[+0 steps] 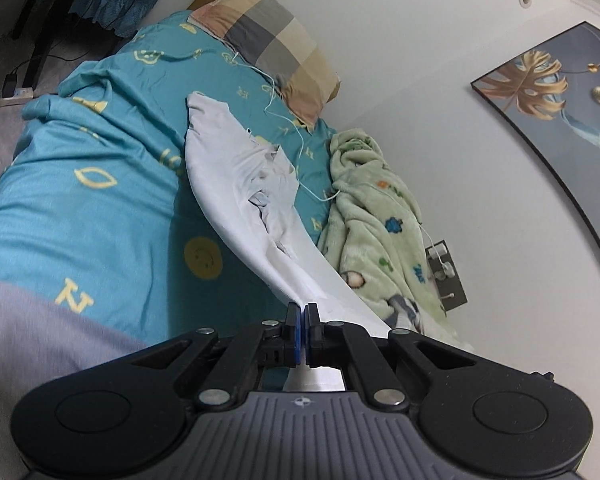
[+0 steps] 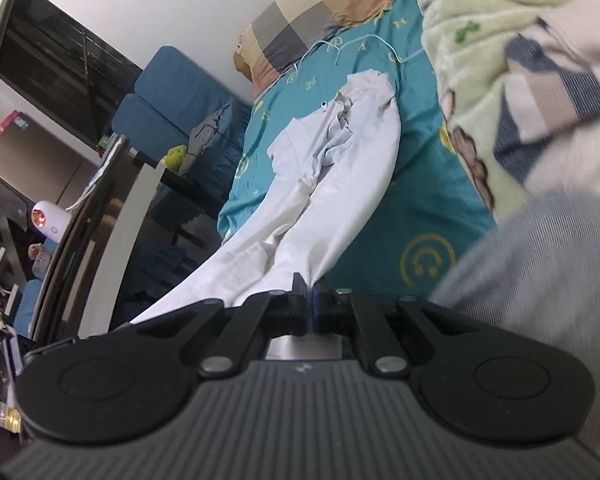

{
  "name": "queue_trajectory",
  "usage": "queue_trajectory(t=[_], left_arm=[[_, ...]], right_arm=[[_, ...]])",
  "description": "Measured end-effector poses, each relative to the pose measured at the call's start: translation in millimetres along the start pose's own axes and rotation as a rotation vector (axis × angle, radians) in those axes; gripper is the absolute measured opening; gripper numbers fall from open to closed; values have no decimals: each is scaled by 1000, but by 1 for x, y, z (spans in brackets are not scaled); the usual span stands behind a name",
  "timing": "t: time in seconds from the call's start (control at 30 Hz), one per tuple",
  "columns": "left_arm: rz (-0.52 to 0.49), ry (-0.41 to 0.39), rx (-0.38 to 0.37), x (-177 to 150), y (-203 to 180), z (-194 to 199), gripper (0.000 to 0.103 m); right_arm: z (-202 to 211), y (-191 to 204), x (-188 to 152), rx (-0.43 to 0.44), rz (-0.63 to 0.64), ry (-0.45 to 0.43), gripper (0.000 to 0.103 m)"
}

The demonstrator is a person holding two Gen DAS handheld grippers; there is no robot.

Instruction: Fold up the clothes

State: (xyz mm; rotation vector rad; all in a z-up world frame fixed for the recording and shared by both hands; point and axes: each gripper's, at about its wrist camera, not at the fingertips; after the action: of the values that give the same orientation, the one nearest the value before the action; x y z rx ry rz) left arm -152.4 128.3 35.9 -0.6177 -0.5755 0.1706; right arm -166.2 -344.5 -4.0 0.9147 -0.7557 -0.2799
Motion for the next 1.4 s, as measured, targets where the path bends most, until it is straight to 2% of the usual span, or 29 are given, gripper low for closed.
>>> queue_trajectory(t=[0.07,0.23,0.5,0.77,1.03,1.23,1.4], left_arm=[[1,-14,2,-2,0,2,1],[-24,-52,11,19,-19,-5,2],[-35,-122,42,92,-46,-54,2],[-59,-124,108,168,-46,-147,2],[-91,-71,186,223,-16,-267,2],[-108,0,233,237,19,-357,2],[-116,48,260,233,43,-402,3]], right_arm=[[1,-4,0,7,-16,-4,6],[-9,2,31,16,1,-42,6],[-52,1,99,19,23,-88,6],[-127,-27,161,-41,43,-84,6],[-220,-86,201,-146,40,-13,6],[-283,-139,216,-246,34,64,6],[-312,-172,211,-282,17,110,6]])
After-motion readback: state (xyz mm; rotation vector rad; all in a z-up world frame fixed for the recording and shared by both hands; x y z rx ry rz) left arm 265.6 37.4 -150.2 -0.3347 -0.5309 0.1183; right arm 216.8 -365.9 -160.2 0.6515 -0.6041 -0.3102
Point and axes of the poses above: each gripper's, at about its wrist camera, not at the fingertips, and z roughly against the way its jaws point, y to its left, x to its top, and after that the axes turned 14 degrees about x, right-handed
